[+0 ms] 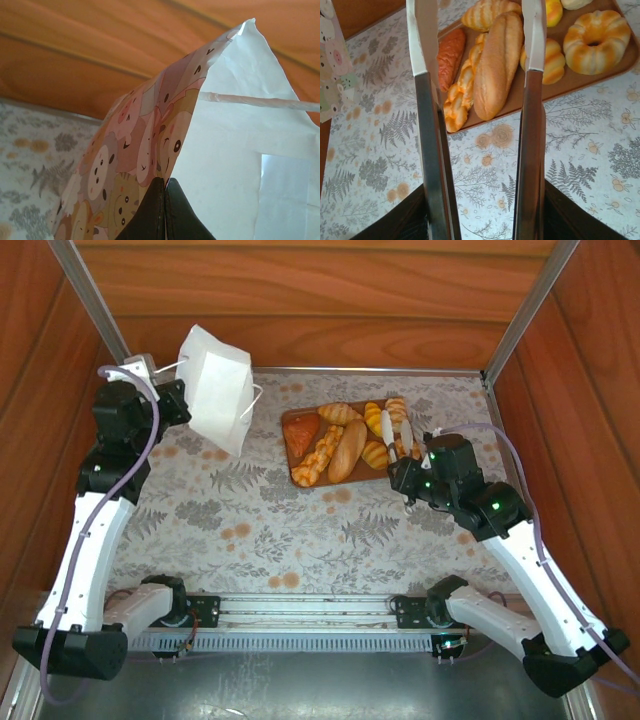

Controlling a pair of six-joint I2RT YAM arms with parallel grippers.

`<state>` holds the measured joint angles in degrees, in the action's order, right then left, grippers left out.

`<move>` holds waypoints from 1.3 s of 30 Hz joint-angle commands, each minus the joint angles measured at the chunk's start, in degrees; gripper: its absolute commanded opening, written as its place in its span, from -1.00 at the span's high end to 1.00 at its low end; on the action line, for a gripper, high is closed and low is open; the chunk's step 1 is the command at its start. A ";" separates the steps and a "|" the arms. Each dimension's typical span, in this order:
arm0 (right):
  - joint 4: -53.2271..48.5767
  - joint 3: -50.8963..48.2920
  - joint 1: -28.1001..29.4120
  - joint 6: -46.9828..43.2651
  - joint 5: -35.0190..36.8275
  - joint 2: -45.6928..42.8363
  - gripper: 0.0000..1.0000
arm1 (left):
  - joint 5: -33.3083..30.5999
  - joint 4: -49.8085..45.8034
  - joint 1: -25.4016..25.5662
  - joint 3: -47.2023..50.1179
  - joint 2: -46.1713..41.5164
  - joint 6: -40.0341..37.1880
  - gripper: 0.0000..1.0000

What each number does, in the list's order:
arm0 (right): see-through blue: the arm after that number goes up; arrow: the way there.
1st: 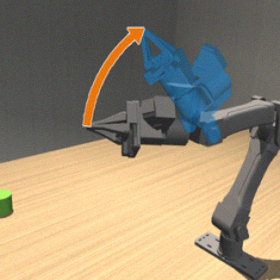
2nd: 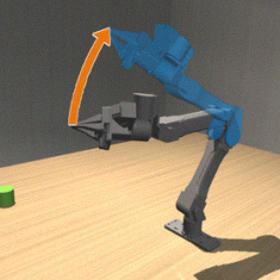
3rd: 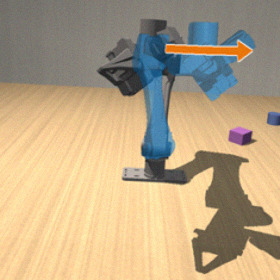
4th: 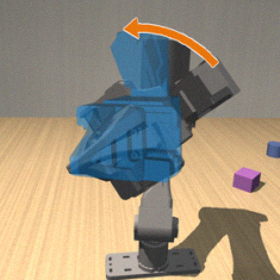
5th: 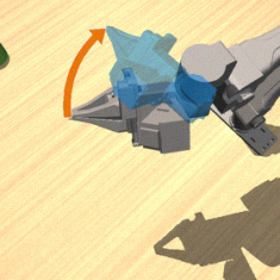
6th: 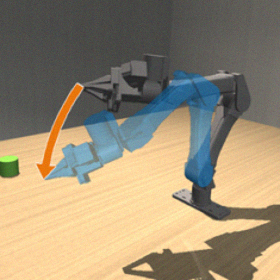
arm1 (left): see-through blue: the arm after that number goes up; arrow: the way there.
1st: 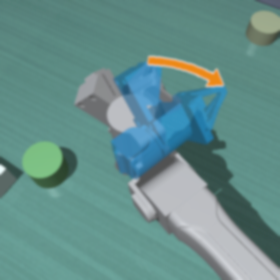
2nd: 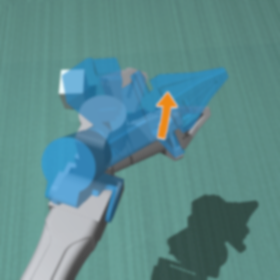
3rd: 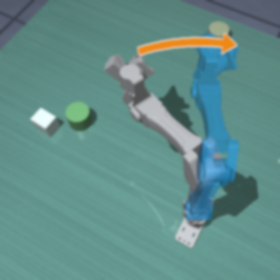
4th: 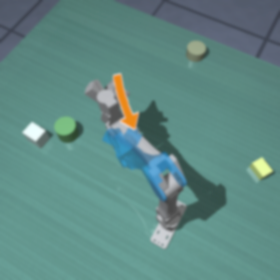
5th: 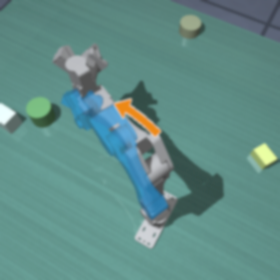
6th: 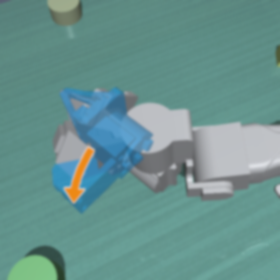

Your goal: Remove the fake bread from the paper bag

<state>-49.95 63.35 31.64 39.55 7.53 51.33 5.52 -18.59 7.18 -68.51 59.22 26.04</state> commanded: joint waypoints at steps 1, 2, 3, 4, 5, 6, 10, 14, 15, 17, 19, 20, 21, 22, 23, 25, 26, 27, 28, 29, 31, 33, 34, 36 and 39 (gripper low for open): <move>0.31 -0.81 -1.41 0.45 1.18 -0.86 0.00 | -1.19 -5.93 -0.44 -2.90 1.78 3.97 1.00; 0.21 -1.16 -1.68 0.48 1.27 -0.95 0.00 | -1.24 -6.51 -0.56 -3.26 2.41 4.34 1.00; 0.12 -1.43 -1.97 0.37 1.26 -0.97 -0.01 | -0.98 -6.78 -0.72 -3.42 2.87 4.73 1.00; -0.05 -1.65 -2.33 0.42 1.27 -1.10 0.00 | -0.12 -6.82 -0.93 -3.55 3.50 5.21 1.00; -0.21 -1.89 -2.62 0.33 1.26 -1.22 0.00 | 0.78 -6.83 -1.38 -3.64 4.16 5.70 1.00; -0.32 -2.21 -2.87 0.33 1.26 -1.45 0.00 | 1.56 -6.85 -1.69 -3.73 4.77 6.06 1.00; -0.59 -3.55 -3.69 -0.56 2.13 -2.26 0.00 | 5.59 -6.82 -3.95 -4.15 7.98 7.81 1.00; -1.47 -5.03 -3.78 -3.48 2.78 -2.17 0.03 | 8.64 -6.63 -6.34 -4.81 11.63 9.35 1.00; -2.13 -5.29 -3.73 -3.75 2.76 -2.00 0.04 | 9.32 -6.42 -7.01 -4.88 12.47 9.82 1.00; -4.33 -5.89 -3.70 -3.80 3.87 -1.57 0.05 | 11.38 -5.48 -8.37 -4.67 14.20 11.38 1.00; -5.79 -6.97 -3.69 -3.91 3.98 -1.49 0.06 | 13.91 -3.71 -9.44 -4.12 15.73 13.20 1.00; -6.33 -7.51 -3.69 -3.87 3.83 -1.41 0.06 | 15.23 -2.60 -10.05 -3.81 16.52 14.24 1.00; -6.61 -8.07 -3.69 -3.92 3.58 -1.40 0.06 | 16.39 -1.77 -10.45 -3.66 17.21 14.96 1.00; -6.75 -8.85 -3.66 -3.87 3.25 -1.41 0.06 | 17.33 -1.01 -10.66 -3.65 17.98 15.70 1.00; -6.82 -9.73 -3.57 -3.75 2.76 -1.26 0.06 | 18.12 -0.27 -10.77 -3.72 18.82 16.44 1.00; -6.74 -11.22 -3.30 -3.45 1.87 -0.85 0.07 | 19.49 1.10 -10.70 -3.97 20.43 17.82 1.00; -6.58 -12.02 -3.04 -3.15 1.51 -0.56 0.07 | 19.89 1.83 -10.73 -4.08 21.30 18.76 1.00; -6.43 -12.63 -2.78 -2.97 1.23 -0.31 0.07 | 20.18 2.47 -10.72 -4.30 22.06 19.41 1.00; -6.30 -13.34 -2.52 -2.67 0.96 -0.02 0.07 | 20.29 3.06 -10.70 -4.64 23.01 20.28 1.00; -6.13 -13.93 -2.25 -2.43 0.67 0.38 0.08 | 20.36 3.44 -10.73 -5.31 24.10 20.76 1.00; -5.78 -14.77 -1.81 -1.97 0.09 0.84 0.08 | 20.45 3.54 -10.71 -6.79 26.30 21.37 1.00; -5.57 -15.51 -1.58 -1.49 -0.41 1.03 0.08 | 20.50 3.62 -10.75 -8.13 28.20 21.81 1.00; -5.42 -15.92 -1.42 -1.26 -0.73 0.98 0.08 | 20.50 3.66 -10.74 -8.79 29.13 22.22 1.00; -5.17 -16.82 -1.16 -0.67 -1.12 0.85 0.07 | 20.80 3.85 -10.74 -9.95 30.67 22.51 1.00; -4.20 -18.79 -0.79 0.21 -1.92 0.64 0.07 | 21.41 4.65 -10.76 -11.35 32.78 23.58 1.00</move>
<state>-55.29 46.11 30.15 38.13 6.87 52.53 25.32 -15.77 -3.33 -77.97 90.54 47.90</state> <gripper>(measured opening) 0.464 0.050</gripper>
